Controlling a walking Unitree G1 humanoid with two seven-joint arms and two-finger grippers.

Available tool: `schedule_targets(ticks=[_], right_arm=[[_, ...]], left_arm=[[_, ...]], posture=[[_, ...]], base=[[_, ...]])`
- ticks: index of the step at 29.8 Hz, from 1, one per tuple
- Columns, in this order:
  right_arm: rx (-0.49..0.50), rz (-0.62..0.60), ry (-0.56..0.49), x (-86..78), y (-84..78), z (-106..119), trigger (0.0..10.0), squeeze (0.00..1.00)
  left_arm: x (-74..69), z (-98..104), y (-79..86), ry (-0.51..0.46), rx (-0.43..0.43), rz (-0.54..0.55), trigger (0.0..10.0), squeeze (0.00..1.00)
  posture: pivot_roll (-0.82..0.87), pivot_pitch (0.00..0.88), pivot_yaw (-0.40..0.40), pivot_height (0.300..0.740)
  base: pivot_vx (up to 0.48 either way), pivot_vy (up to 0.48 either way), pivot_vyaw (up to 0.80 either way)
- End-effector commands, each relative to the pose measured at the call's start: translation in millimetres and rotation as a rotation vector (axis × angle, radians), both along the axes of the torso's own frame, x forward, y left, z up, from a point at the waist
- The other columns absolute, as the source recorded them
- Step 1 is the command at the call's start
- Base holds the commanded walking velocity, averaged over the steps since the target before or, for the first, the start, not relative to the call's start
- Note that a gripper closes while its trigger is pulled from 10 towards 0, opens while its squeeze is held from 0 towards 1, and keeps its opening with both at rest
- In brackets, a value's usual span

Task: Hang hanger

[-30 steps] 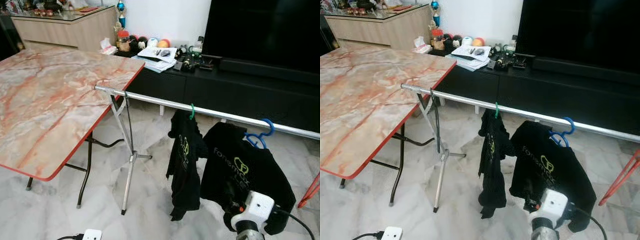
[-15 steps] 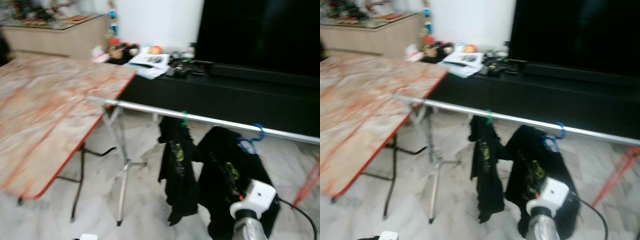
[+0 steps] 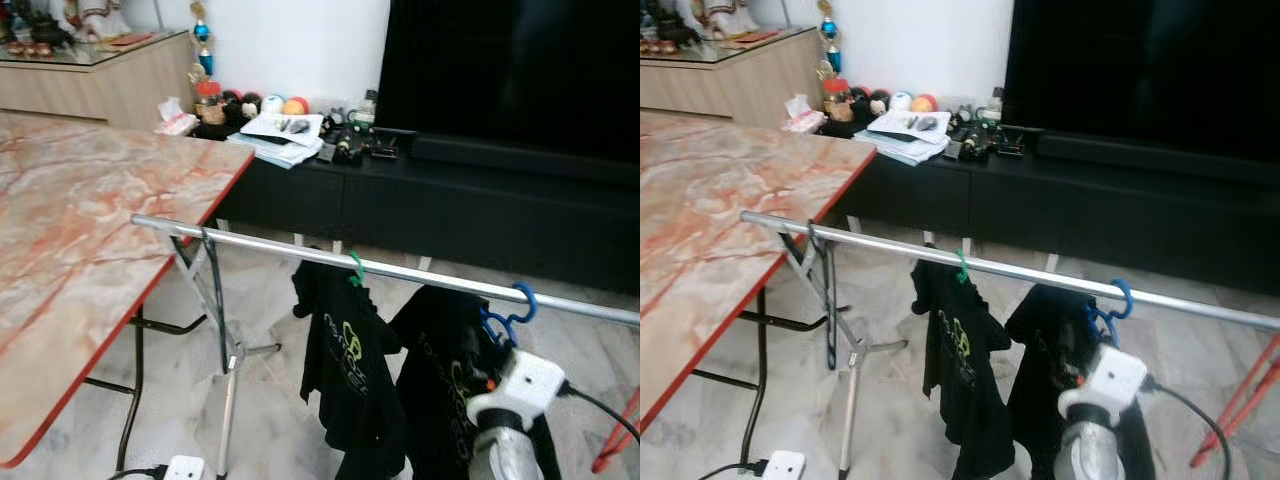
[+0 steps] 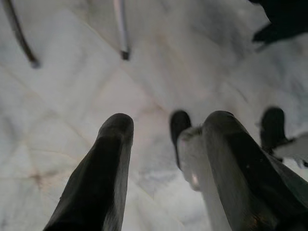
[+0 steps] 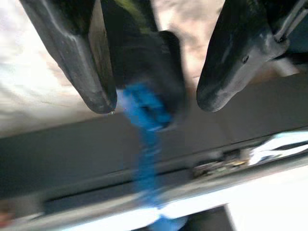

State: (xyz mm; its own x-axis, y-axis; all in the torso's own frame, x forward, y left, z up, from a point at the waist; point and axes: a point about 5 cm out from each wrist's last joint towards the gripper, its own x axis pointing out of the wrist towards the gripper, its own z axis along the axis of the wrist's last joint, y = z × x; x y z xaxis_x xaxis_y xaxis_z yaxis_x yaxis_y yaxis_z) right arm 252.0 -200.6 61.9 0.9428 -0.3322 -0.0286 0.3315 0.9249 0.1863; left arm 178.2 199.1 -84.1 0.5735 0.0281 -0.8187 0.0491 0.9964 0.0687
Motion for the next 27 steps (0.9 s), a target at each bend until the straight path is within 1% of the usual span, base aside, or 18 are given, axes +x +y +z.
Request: schedule_targets(ticks=[1, 4, 6, 7, 9, 10, 11, 12, 15, 16, 19, 21, 22, 24, 27], right_arm=[[-0.012, -0.029, -0.026, 1.2, -1.5, 9.9, 10.0, 0.0], [-0.063, -0.104, -0.022, -1.8, -11.6, 18.6, 10.0, 0.0], [-0.05, -0.136, -0.023, 0.4, -17.1, 22.2, 10.0, 0.0], [-0.02, -0.146, 0.005, 6.6, -21.8, 23.6, 10.0, 0.0], [-0.003, -0.138, 0.052, 13.1, -24.3, 22.4, 10.0, 0.0], [-0.047, -0.138, 0.123, 16.9, -27.3, 18.9, 10.0, 0.0], [-0.047, -0.138, 0.123, 16.9, -27.3, 18.9, 10.0, 0.0], [-0.057, -0.135, 0.183, 22.3, -31.0, 15.3, 10.0, 0.0], [-0.02, -0.118, 0.223, 28.3, -32.2, 13.1, 10.0, 0.0], [0.01, -0.094, 0.248, 33.2, -31.9, 11.7, 10.0, 0.0], [0.063, -0.065, 0.267, 39.0, -30.0, 10.9, 10.0, 0.0], [0.145, -0.042, 0.271, 46.3, -27.5, 12.2, 10.0, 0.0], [0.145, -0.042, 0.271, 46.3, -27.5, 12.2, 10.0, 0.0], [0.129, 0.003, 0.286, 52.8, -25.5, 16.9, 10.0, 0.0], [0.166, 0.046, 0.292, 59.3, -21.6, 20.8, 10.0, 0.0]], left_arm=[[-6.8, -2.8, 3.8, 0.03, 0.019, -0.007, 10.0, 0.0], [-9.1, -4.7, -0.7, 0.041, 0.016, -0.017, 10.0, 0.0], [-9.3, -5.0, -2.2, 0.042, 0.014, -0.016, 10.0, 0.0], [-9.2, -5.4, -4.7, 0.044, 0.012, -0.019, 10.0, 0.0], [-9.0, -5.7, -7.4, 0.045, 0.011, -0.021, 10.0, 0.0], [-8.5, -5.9, -9.6, 0.046, 0.009, -0.023, 10.0, 0.0], [-8.5, -5.9, -9.6, 0.046, 0.009, -0.023, 10.0, 0.0], [-7.8, -6.0, -12.8, 0.047, 0.005, -0.025, 10.0, 0.0], [-6.8, -6.0, -16.2, 0.046, 0.001, -0.027, 10.0, 0.0], [-6.3, -6.0, -17.5, 0.046, -0.002, -0.025, 10.0, 0.0], [-5.7, -5.8, -17.6, 0.044, -0.002, -0.026, 10.0, 0.0], [-4.6, -5.0, -15.0, 0.042, -0.002, -0.021, 10.0, 0.0], [-4.6, -5.0, -15.0, 0.042, -0.002, -0.021, 10.0, 0.0], [1.4, -1.6, -9.3, 0.032, 0.001, -0.016, 10.0, 0.0], [6.1, 0.9, -6.3, 0.025, 0.003, -0.015, 10.0, 0.0]], posture=[[0.0, 0.035, -0.008, 0.74], [0.0, 0.039, -0.008, 0.74], [0.0, 0.041, -0.006, 0.74], [0.0, 0.042, -0.004, 0.74], [0.0, 0.042, -0.004, 0.74], [0.0, 0.043, -0.004, 0.74], [0.0, 0.043, -0.004, 0.74], [0.0, 0.043, -0.006, 0.74], [0.0, 0.043, -0.006, 0.74], [0.01, 0.043, -0.006, 0.74], [0.01, 0.043, -0.005, 0.74], [0.01, 0.044, -0.004, 0.74], [0.01, 0.044, -0.004, 0.74], [0.01, 0.046, -0.001, 0.74], [0.01, 0.047, 0.0, 0.74]], base=[[0.0, 0.0, 0.0], [0.0, 0.0, 0.0], [0.0, 0.0, 0.0], [0.0, 0.0, 0.0], [0.0, 0.0, 0.0], [0.0, 0.0, 0.0], [0.0, 0.0, 0.0], [0.0, 0.0, 0.0], [0.0, 0.0, 0.0], [0.0, 0.0, 0.0], [0.0, 0.0, 0.0], [0.0, 0.0, 0.0], [0.0, 0.0, 0.0], [0.0, 0.0, 0.0], [0.0, 0.0, 0.0]])
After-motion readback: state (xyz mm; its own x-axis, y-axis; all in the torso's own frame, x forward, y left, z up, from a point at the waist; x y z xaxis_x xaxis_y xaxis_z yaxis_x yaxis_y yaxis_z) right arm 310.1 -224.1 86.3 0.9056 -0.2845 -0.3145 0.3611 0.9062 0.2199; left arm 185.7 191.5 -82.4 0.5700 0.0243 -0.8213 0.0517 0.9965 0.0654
